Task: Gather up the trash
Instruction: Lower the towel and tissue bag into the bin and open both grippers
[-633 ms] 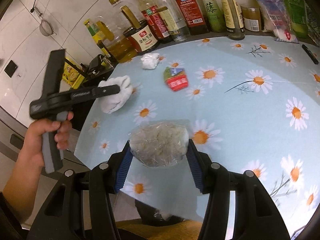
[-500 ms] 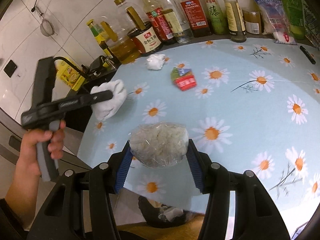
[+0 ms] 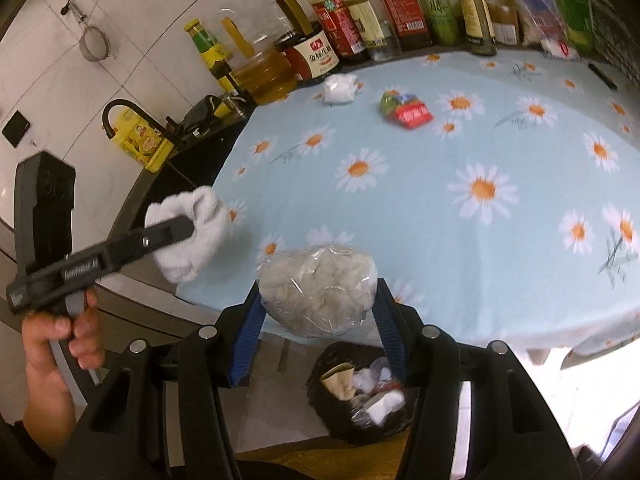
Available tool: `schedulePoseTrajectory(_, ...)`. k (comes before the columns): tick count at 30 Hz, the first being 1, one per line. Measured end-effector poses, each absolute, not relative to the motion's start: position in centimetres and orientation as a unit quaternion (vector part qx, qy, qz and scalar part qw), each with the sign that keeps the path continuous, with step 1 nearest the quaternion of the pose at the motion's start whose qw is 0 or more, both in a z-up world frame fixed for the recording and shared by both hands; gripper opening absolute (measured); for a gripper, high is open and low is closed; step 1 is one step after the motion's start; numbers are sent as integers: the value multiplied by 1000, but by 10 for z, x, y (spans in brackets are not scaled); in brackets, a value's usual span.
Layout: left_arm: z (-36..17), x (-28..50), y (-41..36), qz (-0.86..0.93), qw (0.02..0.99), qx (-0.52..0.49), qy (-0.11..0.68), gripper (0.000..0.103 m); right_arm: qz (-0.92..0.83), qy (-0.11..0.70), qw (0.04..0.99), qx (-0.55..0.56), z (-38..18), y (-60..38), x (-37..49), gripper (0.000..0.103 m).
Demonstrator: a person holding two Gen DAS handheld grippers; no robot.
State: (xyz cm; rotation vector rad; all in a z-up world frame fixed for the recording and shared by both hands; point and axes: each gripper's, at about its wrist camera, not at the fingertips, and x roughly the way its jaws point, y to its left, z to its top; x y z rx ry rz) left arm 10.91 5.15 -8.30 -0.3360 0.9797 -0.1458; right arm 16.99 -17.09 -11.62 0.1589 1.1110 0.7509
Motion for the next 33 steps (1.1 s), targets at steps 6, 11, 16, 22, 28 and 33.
schedulePoseTrajectory(6,-95,80,47,-91,860,-154,477,31,338,528,776,77,-126,-167,143,54)
schedulePoseTrajectory(11,-115,61,45,-96,848,-158,497,31,326,542,770,84,-138,-168,128,54)
schedulePoseTrajectory(16,-143,43,45,-100,828,-168,526,31,316,561,759,94,-155,-172,115,54)
schedulePoseTrajectory(22,-174,27,36,-103,804,-168,561,31,301,582,752,71,-181,-171,96,54)
schedulePoseTrajectory(28,-206,13,26,-99,784,-160,592,31,295,624,718,86,-227,-176,89,54)
schedulePoseTrajectory(33,-235,10,19,-93,765,-151,619,31,283,664,683,106,-270,-182,89,54)
